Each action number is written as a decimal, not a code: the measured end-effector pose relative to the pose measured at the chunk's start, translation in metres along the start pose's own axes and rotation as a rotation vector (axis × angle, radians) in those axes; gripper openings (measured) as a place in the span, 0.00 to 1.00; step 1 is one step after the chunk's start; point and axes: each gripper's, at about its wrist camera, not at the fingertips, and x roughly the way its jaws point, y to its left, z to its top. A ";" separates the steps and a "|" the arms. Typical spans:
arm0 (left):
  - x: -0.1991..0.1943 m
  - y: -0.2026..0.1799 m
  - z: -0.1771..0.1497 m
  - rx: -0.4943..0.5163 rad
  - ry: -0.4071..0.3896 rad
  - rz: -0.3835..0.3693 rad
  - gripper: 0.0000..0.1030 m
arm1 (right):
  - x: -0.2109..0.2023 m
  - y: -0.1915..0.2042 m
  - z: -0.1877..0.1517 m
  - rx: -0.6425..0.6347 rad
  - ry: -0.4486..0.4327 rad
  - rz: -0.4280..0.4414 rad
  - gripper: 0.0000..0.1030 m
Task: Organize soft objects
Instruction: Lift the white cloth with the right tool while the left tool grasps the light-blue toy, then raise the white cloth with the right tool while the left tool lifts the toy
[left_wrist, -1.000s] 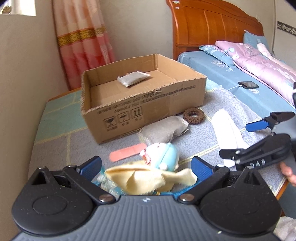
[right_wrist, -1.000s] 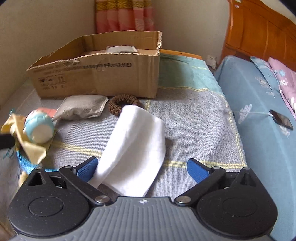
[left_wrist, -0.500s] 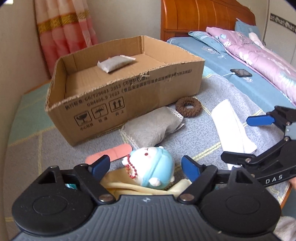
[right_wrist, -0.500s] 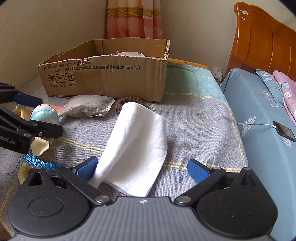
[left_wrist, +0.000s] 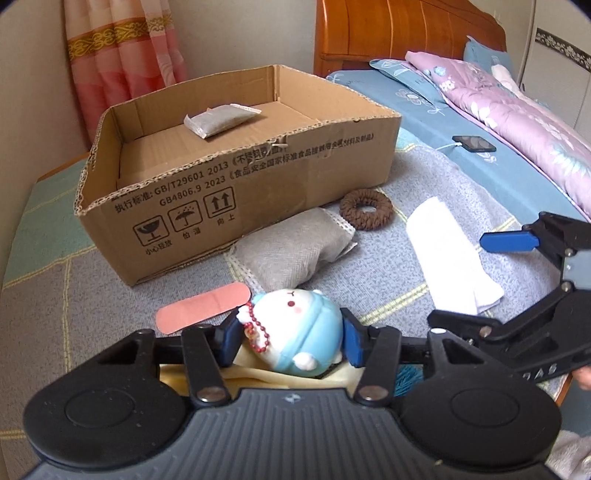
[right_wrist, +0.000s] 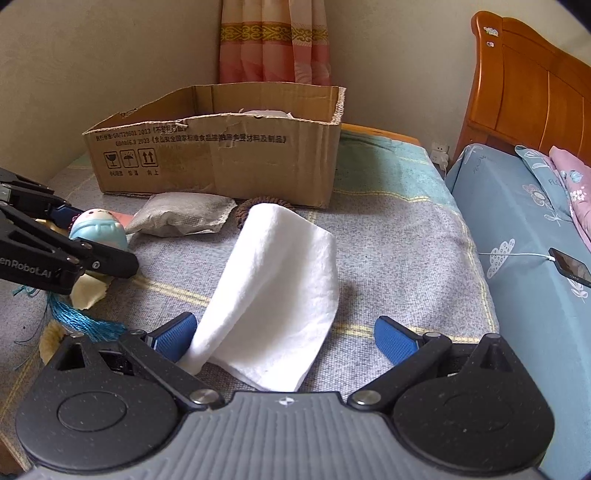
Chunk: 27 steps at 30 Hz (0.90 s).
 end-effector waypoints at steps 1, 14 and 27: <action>-0.001 0.000 0.000 -0.001 -0.001 -0.002 0.51 | 0.000 0.002 0.000 -0.010 -0.007 0.002 1.00; -0.001 0.001 0.000 -0.006 0.003 0.004 0.51 | 0.013 0.012 0.016 -0.003 -0.014 0.016 0.89; -0.014 -0.002 0.003 0.007 -0.031 0.000 0.49 | -0.002 0.011 0.015 0.016 -0.011 -0.012 0.42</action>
